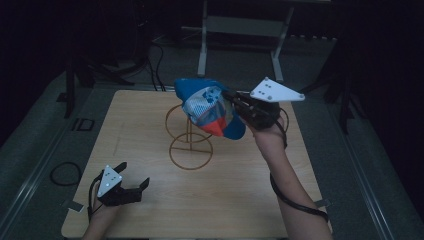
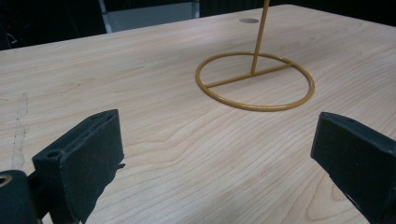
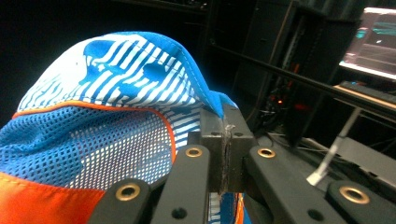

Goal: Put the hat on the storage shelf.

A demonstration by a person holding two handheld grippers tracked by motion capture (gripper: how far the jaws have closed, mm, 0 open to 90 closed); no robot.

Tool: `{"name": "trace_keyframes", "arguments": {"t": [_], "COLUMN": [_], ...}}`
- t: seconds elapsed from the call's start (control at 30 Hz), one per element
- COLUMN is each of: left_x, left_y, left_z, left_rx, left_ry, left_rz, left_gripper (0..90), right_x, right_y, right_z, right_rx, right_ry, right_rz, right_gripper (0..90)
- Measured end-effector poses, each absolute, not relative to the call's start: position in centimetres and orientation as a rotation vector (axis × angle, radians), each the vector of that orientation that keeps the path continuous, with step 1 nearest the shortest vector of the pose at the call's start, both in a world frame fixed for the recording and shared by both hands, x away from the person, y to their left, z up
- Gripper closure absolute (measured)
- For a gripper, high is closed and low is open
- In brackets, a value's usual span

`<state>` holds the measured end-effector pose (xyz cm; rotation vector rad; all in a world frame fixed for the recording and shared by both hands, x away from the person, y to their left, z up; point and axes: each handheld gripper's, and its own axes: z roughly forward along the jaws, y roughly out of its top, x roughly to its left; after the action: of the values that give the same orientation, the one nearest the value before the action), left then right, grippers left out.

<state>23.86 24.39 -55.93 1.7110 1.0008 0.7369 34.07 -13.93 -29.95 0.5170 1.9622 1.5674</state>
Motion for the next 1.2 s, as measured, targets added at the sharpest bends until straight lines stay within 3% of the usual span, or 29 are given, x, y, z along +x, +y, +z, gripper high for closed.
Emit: {"name": "trace_keyframes", "arguments": {"t": [0.57, 1.2], "left_x": [23.7, 23.7], "left_y": [25.2, 25.2], "left_z": [-56.2, -56.5], "left_rx": [1.674, 1.681], "left_ry": [1.010, 1.004], "left_rz": [0.719, 0.685], "left_gripper": [2.9, 2.9], "right_x": [36.0, 37.5], "right_y": [-6.0, -3.9], "right_z": [-31.6, -34.5], "right_rx": [0.437, 0.433], "right_ry": [2.126, 2.296], "right_rz": [1.533, 1.417], "right_gripper": [89.2, 89.1]}}
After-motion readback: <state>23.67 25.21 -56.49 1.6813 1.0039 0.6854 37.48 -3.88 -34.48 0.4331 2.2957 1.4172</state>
